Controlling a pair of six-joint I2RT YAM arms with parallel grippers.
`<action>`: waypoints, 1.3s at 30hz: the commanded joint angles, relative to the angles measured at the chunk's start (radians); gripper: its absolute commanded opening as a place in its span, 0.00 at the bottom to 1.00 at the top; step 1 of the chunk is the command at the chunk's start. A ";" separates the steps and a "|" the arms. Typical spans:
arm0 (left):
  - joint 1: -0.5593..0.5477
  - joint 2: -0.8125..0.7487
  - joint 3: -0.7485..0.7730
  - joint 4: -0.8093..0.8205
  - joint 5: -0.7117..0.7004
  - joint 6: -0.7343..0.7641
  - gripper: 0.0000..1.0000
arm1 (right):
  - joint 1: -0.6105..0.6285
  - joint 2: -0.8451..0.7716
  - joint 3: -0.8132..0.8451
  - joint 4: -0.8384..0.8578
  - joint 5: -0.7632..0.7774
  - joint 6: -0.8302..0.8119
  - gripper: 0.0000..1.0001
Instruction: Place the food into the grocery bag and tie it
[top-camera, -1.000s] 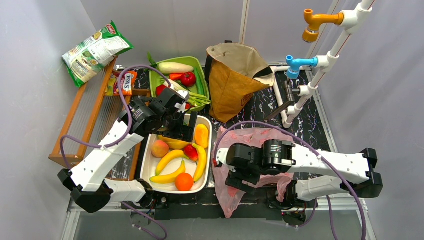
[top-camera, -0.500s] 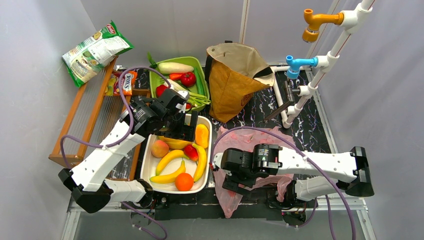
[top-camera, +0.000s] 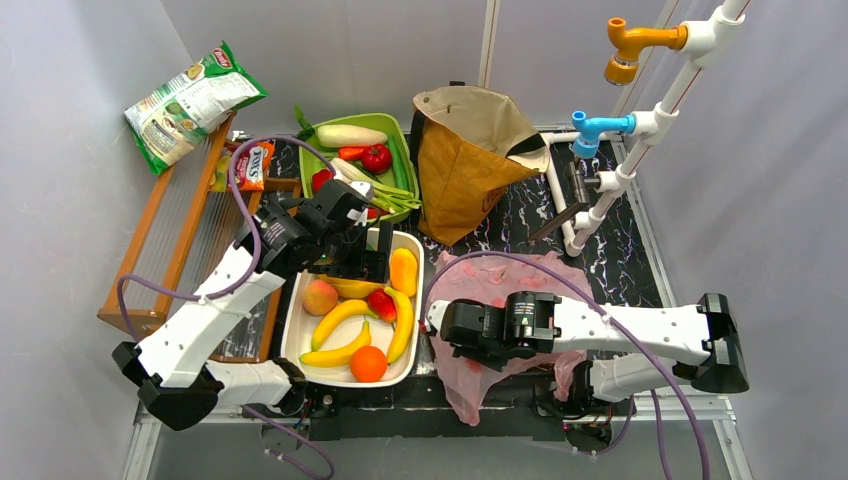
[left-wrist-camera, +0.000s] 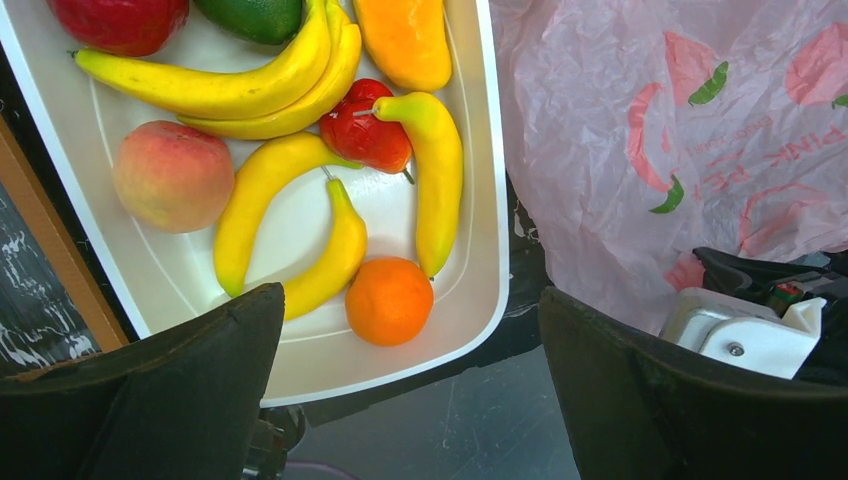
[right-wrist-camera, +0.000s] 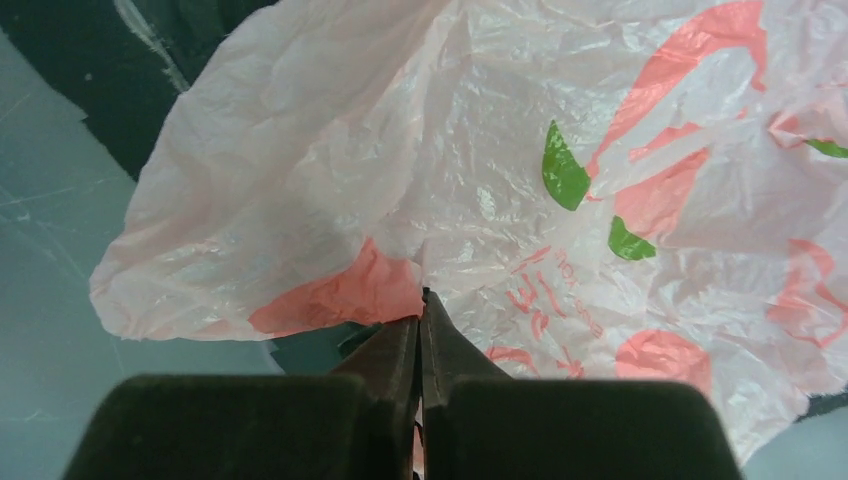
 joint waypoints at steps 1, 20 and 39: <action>-0.005 0.000 0.050 -0.018 -0.012 -0.002 1.00 | 0.005 -0.026 0.005 0.008 0.121 0.020 0.01; -0.005 0.094 0.297 -0.100 0.018 0.011 1.00 | -0.193 0.086 0.467 -0.170 0.399 0.156 0.01; -0.005 -0.022 0.209 -0.161 -0.137 -0.025 0.99 | -0.555 0.436 1.144 -0.386 -0.125 0.322 0.01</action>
